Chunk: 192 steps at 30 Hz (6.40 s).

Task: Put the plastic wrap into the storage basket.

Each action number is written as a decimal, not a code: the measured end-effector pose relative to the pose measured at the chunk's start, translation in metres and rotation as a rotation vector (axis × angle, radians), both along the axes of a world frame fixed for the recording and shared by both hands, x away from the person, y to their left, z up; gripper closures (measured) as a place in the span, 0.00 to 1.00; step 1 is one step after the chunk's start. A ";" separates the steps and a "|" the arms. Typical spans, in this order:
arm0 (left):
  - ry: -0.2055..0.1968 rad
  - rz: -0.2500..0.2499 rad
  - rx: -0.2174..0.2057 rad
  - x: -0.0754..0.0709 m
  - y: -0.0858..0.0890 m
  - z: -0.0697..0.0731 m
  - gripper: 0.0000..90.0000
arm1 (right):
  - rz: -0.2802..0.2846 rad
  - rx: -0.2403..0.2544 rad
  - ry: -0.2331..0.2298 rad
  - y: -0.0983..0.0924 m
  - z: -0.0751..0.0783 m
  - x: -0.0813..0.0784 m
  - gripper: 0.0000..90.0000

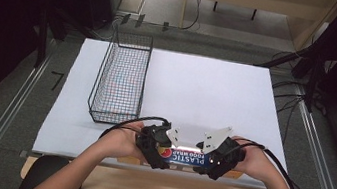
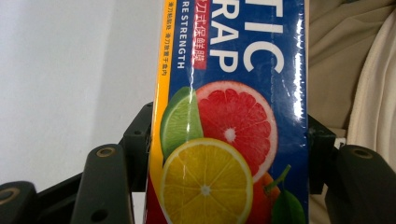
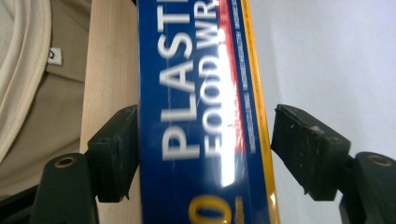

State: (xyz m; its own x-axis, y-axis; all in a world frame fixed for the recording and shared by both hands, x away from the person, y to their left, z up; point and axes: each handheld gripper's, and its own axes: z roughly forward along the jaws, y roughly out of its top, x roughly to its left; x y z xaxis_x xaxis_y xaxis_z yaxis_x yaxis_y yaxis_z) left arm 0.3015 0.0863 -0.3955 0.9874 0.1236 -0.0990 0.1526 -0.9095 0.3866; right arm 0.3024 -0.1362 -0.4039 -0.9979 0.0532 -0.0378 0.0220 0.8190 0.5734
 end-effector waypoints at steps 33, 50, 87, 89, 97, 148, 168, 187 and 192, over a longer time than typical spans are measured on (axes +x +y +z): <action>0.013 0.158 -0.033 0.015 0.031 0.015 0.44 | -0.274 0.197 0.007 -0.090 0.007 0.026 0.19; -0.024 0.306 -0.092 0.023 0.055 0.043 0.44 | -0.468 0.179 0.017 -0.102 -0.020 0.044 0.20; -0.077 0.652 -0.133 0.077 0.089 0.079 0.44 | -0.537 0.087 0.008 -0.073 -0.040 0.062 0.20; -0.082 0.676 -0.137 0.082 0.091 0.081 0.44 | -0.537 0.083 0.005 -0.072 -0.040 0.062 0.20; -0.093 0.766 -0.147 0.102 0.099 0.083 0.44 | -0.531 0.066 0.010 -0.070 -0.041 0.062 0.20; -0.111 1.340 -0.008 0.176 0.140 0.039 0.43 | -0.485 0.033 0.023 -0.064 -0.044 0.060 0.21; -0.086 1.340 0.043 0.180 0.132 0.014 0.43 | -0.465 0.025 0.016 -0.062 -0.045 0.059 0.21; -0.022 1.295 0.064 0.181 0.116 0.000 0.39 | -0.448 0.030 0.016 -0.061 -0.044 0.060 0.21; -0.016 1.282 0.059 0.180 0.114 -0.001 0.38 | -0.447 0.029 0.020 -0.060 -0.044 0.060 0.21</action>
